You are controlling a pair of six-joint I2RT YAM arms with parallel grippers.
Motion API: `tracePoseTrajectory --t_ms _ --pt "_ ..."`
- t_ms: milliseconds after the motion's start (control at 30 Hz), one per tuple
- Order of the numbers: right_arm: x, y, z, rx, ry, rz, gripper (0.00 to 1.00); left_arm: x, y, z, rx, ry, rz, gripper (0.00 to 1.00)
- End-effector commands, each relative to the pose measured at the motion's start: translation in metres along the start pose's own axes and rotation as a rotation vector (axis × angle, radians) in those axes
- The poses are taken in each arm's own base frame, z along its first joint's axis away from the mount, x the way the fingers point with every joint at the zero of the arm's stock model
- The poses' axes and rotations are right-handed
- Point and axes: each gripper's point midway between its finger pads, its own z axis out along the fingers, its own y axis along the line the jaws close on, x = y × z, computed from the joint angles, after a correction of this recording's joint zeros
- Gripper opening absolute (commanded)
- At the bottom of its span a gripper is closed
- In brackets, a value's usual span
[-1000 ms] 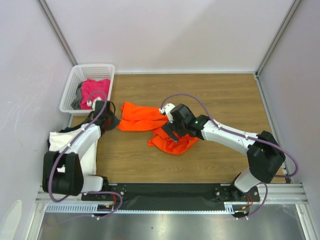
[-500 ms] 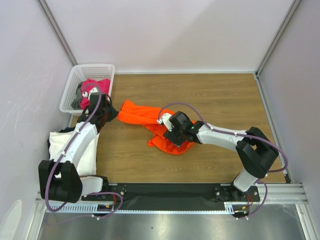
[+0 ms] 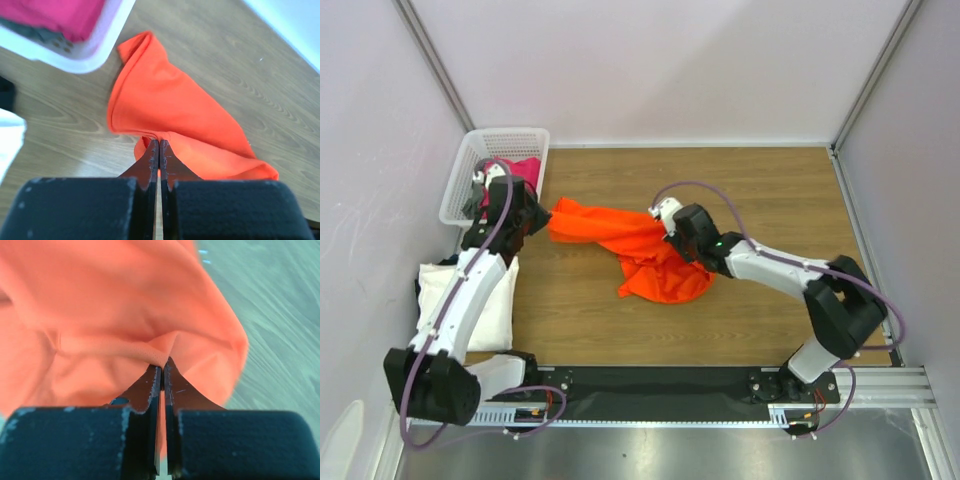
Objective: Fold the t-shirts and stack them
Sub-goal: Flatten the tshirt out
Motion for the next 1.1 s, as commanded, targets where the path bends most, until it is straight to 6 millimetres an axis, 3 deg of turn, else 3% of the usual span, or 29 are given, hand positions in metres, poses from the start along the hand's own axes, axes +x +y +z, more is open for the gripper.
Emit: tracePoseTrajectory --t_ms 0,67,100,167,200,267,300,333,400,433,500,533,567,700,733,767,800,867,900,1067 --pt "-0.057 -0.03 -0.054 0.018 -0.163 0.173 0.0 -0.051 -0.016 -0.056 0.001 -0.181 0.043 0.01" --pt "-0.066 -0.033 -0.078 -0.001 -0.206 0.223 0.0 -0.055 -0.011 -0.078 -0.016 -0.207 0.038 0.0" --pt "-0.071 -0.04 -0.1 -0.005 -0.233 0.282 0.0 -0.058 -0.012 -0.085 -0.014 -0.216 0.028 0.0" --pt "-0.074 -0.043 -0.119 -0.031 -0.258 0.327 0.0 -0.049 -0.007 -0.095 -0.033 -0.18 0.041 0.0" --pt "-0.075 -0.048 -0.137 -0.032 -0.271 0.357 0.0 -0.054 -0.01 -0.104 -0.029 -0.182 0.027 0.0" --pt "-0.068 -0.054 -0.154 -0.024 -0.244 0.41 0.0 -0.044 -0.002 -0.117 -0.073 -0.134 0.039 0.0" --pt "-0.07 -0.057 -0.168 -0.019 -0.257 0.427 0.0 -0.055 -0.007 -0.134 -0.059 -0.159 0.004 0.0" --pt "-0.079 -0.061 -0.183 -0.016 -0.279 0.469 0.0 -0.05 0.001 -0.145 -0.094 -0.132 0.009 0.0" --pt "-0.074 -0.062 -0.199 -0.014 -0.25 0.506 0.0 -0.064 0.002 -0.175 -0.105 -0.15 -0.019 0.0" --pt "-0.082 -0.069 -0.214 -0.004 -0.284 0.535 0.0 -0.067 0.0 -0.176 -0.12 -0.141 -0.013 0.0" --pt "-0.08 -0.077 -0.217 0.009 -0.283 0.587 0.0 -0.077 -0.012 -0.179 -0.101 -0.13 0.006 0.0" --pt "-0.076 -0.083 -0.213 0.013 -0.267 0.61 0.0 -0.074 -0.019 -0.161 -0.122 -0.094 0.023 0.0" --pt "-0.066 -0.103 -0.208 0.052 -0.242 0.682 0.0 -0.07 -0.024 -0.149 -0.116 -0.069 0.033 0.0" --pt "-0.036 -0.141 -0.18 0.076 -0.181 0.843 0.0 -0.076 -0.062 -0.086 -0.024 -0.115 -0.011 0.0" --pt "-0.034 -0.142 -0.173 0.044 -0.181 0.857 0.0 -0.075 -0.068 -0.072 -0.011 -0.117 -0.021 0.0" --pt "-0.031 -0.151 -0.164 0.06 -0.186 0.874 0.0 -0.068 -0.072 -0.045 -0.024 -0.092 -0.012 0.0" --pt "-0.019 -0.161 -0.156 0.084 -0.169 0.897 0.0 -0.068 -0.08 -0.03 -0.013 -0.1 -0.025 0.0" --pt "-0.019 -0.173 -0.143 0.085 -0.199 0.881 0.0 -0.058 -0.09 0.0 -0.008 -0.057 -0.015 0.0" --pt "-0.007 -0.18 -0.127 0.097 -0.168 0.874 0.0 -0.054 -0.1 0.027 0.005 -0.058 -0.011 0.0" --pt "0.004 -0.205 -0.072 0.063 -0.166 0.886 0.0 -0.061 -0.131 0.092 0.07 -0.141 0.01 0.0"
